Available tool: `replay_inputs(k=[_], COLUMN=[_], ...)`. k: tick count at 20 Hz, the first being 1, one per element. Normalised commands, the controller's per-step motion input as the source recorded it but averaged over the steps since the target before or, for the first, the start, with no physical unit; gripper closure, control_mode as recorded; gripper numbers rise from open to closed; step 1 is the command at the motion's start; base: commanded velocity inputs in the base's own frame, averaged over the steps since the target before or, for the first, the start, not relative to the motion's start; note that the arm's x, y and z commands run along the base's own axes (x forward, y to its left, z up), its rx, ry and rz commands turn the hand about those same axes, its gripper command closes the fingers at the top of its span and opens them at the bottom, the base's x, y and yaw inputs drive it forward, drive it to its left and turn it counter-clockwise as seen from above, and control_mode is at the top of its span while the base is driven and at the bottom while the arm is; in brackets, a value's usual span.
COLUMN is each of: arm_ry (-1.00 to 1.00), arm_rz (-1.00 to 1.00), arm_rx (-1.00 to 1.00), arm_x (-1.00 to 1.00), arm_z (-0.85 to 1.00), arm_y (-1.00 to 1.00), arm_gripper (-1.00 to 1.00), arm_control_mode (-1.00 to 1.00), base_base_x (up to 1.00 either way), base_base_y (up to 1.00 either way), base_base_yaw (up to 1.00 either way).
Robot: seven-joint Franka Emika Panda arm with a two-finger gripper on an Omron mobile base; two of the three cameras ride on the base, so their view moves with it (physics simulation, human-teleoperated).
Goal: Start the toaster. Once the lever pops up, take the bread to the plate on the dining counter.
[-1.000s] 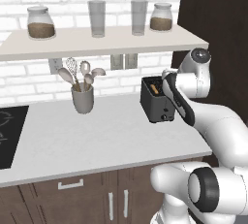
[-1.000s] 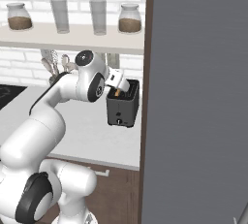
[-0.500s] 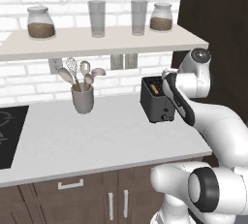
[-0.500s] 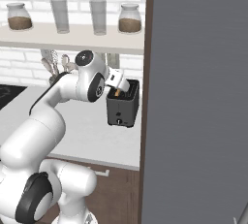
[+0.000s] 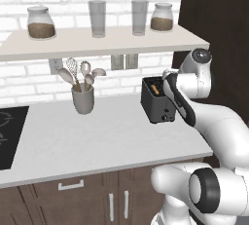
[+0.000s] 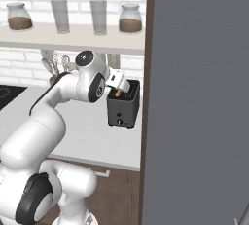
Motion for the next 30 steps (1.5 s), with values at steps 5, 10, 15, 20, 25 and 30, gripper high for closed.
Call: replay_inputs(k=[5,10,15,20,25,30], arm_ry=[0.00,0.00,0.00,0.00,0.00,0.00], arm_rz=[0.00,0.00,0.00,0.00,0.00,0.00], arm_rx=[0.00,0.00,0.00,0.00,0.00,0.00], arm_x=[0.00,0.00,0.00,0.00,0.00,0.00], arm_z=[0.00,0.00,0.00,0.00,0.00,0.00], arm_y=[0.00,0.00,0.00,0.00,0.00,0.00], arm_gripper=[-1.00,-1.00,-1.00,-1.00,-1.00,-1.00], arm_control_mode=[-1.00,-1.00,-1.00,-1.00,-1.00,-1.00], base_base_x=[0.00,0.00,0.00,0.00,0.00,0.00], base_base_y=[0.00,0.00,0.00,0.00,0.00,0.00], base_base_yaw=[0.00,0.00,0.00,0.00,0.00,0.00])
